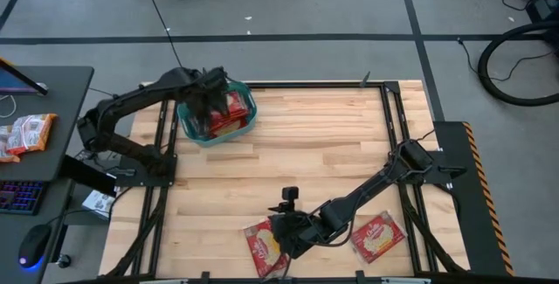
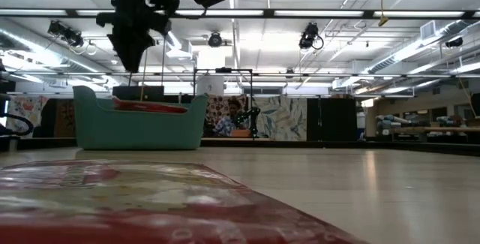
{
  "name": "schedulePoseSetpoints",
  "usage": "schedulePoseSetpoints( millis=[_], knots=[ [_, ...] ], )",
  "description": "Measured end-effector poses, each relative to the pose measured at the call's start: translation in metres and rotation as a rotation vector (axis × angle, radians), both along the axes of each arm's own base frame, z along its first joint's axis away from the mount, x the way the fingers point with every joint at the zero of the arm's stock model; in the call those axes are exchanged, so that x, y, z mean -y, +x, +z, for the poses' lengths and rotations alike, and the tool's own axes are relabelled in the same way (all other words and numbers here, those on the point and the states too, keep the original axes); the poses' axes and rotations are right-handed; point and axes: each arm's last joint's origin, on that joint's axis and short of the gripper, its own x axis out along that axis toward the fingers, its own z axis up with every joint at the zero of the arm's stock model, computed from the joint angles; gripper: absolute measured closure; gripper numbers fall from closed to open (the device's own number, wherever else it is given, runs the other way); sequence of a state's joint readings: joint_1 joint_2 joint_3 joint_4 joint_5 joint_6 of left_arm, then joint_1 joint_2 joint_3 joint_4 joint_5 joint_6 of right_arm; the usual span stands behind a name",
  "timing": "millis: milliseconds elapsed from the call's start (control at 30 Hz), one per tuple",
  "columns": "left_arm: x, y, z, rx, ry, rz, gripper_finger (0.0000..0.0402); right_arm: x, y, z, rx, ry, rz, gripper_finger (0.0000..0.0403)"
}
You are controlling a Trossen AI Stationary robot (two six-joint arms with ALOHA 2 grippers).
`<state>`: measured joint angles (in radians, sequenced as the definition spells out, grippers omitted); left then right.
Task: Sort popcorn bags into baskets
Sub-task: Put the left popcorn bag into the bin
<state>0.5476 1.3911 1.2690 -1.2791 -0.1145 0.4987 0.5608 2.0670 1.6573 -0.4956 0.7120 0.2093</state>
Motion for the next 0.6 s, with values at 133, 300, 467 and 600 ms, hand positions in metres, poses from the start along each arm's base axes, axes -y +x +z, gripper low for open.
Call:
schedulePoseSetpoints(
  millis=[133, 300, 467, 600],
  knots=[
    [0.032, 0.014, -0.001, 0.057, -0.158, -0.081, 0.0259, 0.001, 0.000, 0.000, -0.013, -0.043, 0.013, 0.0286],
    [0.075, 0.035, 0.001, 0.147, -0.275, -0.137, 0.0260, 0.004, -0.006, 0.001, -0.038, -0.125, -0.016, 0.0286],
    [0.120, 0.048, 0.002, 0.198, -0.280, -0.251, 0.0260, 0.006, -0.018, 0.013, -0.063, -0.125, -0.036, 0.0286],
    [0.152, 0.058, 0.006, 0.301, -0.295, -0.323, 0.0260, 0.008, -0.030, 0.016, -0.119, -0.132, -0.067, 0.0286]
  ],
)
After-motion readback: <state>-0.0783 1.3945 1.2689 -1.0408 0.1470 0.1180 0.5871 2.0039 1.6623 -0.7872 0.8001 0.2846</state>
